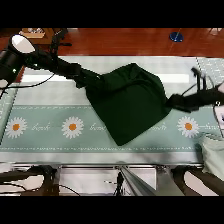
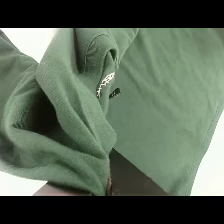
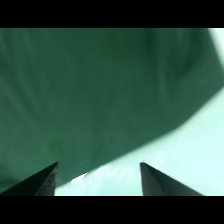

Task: Fold the shirts.

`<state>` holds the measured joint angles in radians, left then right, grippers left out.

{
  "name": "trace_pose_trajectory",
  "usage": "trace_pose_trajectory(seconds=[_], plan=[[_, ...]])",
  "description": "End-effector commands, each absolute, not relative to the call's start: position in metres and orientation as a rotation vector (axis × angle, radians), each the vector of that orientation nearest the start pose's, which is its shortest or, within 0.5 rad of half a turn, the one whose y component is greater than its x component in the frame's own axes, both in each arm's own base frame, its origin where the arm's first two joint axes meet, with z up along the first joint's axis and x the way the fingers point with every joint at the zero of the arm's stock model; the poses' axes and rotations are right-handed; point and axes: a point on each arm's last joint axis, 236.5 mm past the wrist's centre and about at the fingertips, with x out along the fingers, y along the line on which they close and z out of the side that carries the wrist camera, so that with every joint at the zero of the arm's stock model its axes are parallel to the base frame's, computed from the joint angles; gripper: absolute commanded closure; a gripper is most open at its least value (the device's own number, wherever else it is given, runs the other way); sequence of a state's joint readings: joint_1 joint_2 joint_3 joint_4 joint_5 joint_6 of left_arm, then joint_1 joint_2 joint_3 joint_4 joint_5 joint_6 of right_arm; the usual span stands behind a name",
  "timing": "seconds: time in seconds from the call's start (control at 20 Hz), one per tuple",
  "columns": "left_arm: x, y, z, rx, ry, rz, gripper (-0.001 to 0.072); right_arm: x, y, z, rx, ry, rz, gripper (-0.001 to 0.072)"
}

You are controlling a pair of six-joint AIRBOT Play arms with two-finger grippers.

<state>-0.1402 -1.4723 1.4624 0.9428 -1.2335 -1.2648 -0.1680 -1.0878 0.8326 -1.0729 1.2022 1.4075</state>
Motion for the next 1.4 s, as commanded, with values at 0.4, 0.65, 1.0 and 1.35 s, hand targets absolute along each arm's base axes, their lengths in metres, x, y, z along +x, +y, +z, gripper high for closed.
trace_pose_trajectory(seconds=[0.4,0.65,1.0,1.35], plan=[[0.415,-0.192,0.073,-0.202,1.165,-0.691,0.0665,0.256,0.088,-0.078,0.750,1.367,0.180,0.0115],[0.415,-0.192,0.073,-0.202,1.166,-0.692,0.0666,0.266,0.091,-0.100,0.802,1.326,0.110,0.0120],[0.413,-0.191,0.072,-0.201,1.173,-0.693,0.0666,0.309,0.140,-0.133,1.002,1.230,0.047,0.0684],[0.432,-0.147,0.080,-0.281,1.139,-0.607,0.0666,0.355,0.152,0.034,0.918,0.863,0.409,0.0695]])
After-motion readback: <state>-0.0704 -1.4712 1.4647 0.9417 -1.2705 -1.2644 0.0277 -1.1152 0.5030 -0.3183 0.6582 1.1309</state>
